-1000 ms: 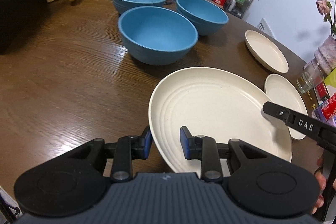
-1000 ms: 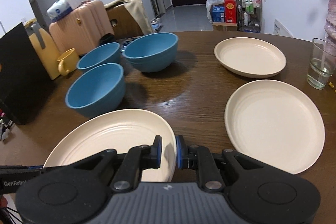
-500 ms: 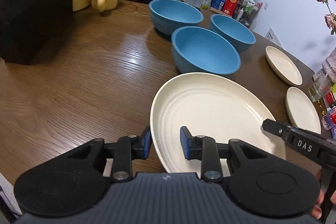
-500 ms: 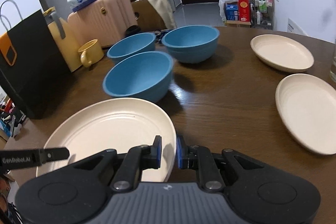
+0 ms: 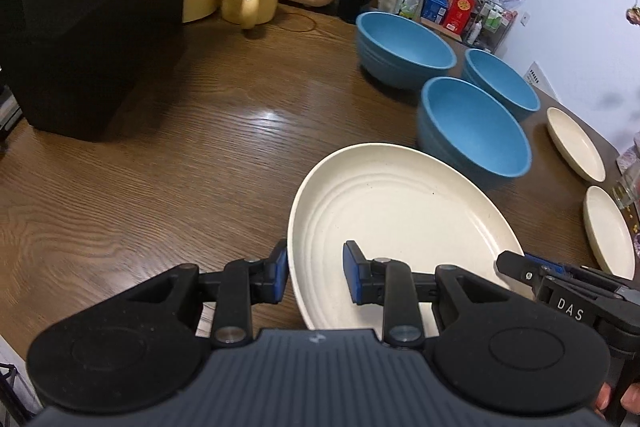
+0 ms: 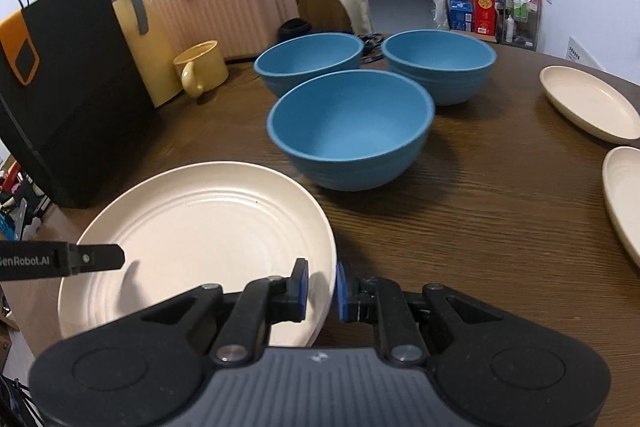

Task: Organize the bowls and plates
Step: 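Lift the cream plate with both grippers and carry it toward the black bag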

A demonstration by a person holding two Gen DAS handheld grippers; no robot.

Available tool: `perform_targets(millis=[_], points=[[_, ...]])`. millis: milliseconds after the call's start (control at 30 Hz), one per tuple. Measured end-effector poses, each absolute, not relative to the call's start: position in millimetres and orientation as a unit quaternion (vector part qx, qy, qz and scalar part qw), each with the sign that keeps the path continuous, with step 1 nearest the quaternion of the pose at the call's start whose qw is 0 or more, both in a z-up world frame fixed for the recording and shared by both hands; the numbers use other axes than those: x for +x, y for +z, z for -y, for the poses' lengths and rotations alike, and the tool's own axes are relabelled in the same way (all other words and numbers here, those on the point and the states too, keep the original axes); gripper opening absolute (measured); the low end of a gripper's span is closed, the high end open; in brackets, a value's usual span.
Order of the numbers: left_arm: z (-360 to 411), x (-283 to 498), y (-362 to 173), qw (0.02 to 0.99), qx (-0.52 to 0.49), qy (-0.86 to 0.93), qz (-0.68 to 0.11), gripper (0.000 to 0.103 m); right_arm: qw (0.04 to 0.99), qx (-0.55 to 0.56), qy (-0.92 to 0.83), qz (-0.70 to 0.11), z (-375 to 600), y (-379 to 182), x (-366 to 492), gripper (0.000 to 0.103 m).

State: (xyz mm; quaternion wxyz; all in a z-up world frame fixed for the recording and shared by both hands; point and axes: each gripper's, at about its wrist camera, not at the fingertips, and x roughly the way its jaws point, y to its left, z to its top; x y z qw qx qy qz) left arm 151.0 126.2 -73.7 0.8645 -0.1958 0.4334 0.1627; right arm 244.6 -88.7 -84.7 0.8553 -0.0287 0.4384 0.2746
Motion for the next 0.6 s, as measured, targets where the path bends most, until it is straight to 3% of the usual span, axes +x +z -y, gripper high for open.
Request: perform_targets(millis=[600], points=[[-213.5, 149.8, -102.5, 0.853, -0.185, 0.16, -0.462, 0.029, 0.846, -0.035, 0.267, -0.46, -11.0, -111.2, 241.2, 0.014]])
